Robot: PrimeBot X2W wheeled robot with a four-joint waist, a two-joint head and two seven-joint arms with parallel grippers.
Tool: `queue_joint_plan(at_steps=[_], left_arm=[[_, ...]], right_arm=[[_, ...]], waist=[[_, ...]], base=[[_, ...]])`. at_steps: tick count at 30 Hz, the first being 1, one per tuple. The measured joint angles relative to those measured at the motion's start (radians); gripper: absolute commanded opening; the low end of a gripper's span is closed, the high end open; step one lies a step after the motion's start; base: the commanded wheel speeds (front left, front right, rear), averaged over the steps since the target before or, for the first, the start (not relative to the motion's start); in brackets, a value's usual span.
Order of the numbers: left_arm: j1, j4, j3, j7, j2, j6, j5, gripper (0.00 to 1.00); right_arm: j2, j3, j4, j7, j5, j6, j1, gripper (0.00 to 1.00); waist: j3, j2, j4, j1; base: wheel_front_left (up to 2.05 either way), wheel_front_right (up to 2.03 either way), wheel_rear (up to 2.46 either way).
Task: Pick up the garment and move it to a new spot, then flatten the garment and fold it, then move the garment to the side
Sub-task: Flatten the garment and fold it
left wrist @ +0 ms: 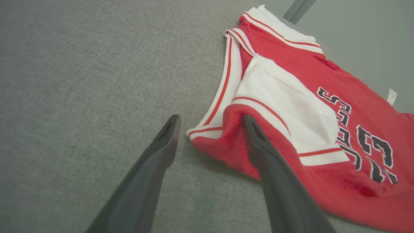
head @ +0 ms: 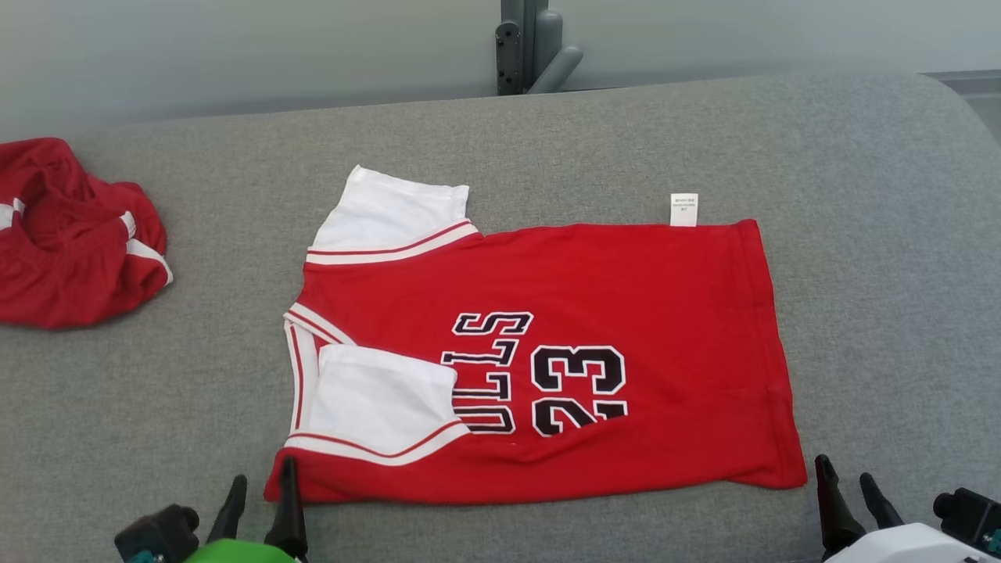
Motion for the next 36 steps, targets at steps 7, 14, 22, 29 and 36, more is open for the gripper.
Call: queue_joint_plan(at_steps=[7,14,22,29,36], left_arm=[[-0.172,-0.007,-0.038,0.036,0.063,-0.029,0.067,1.0],[-0.521,0.113,-0.096,0.153,0.151,-0.089,0.151,1.0],[-0.825,0.355,-0.13,0.222,0.149,-0.104,0.195,1.0],[-0.993,0.568,-0.147,0.228,0.163,-0.073,0.248,1.0],[-1.074,0.701,-0.158,0.205,0.17,-0.077,0.256,1.0]], right_arm=[[-0.001,0.018,-0.106,-0.014,-0.098,0.0,-0.028,1.0],[-0.033,0.106,-0.189,0.025,-0.216,0.0,-0.123,1.0],[-0.073,0.198,-0.24,0.029,-0.199,0.0,-0.218,1.0],[-0.095,0.264,-0.245,0.006,-0.175,0.0,-0.277,1.0],[-0.105,0.288,-0.243,-0.027,-0.153,0.0,-0.292,1.0]], waist=[[0.021,0.0,-0.022,0.0],[0.082,0.0,-0.051,0.0],[0.19,0.0,-0.098,0.0],[0.284,0.0,-0.154,0.0],[0.353,0.0,-0.211,0.0001]], base=[[0.0,0.0,0.0],[0.0,0.0,0.0],[0.0,0.0,0.0],[0.0,0.0,0.0],[0.0,0.0,0.0]])
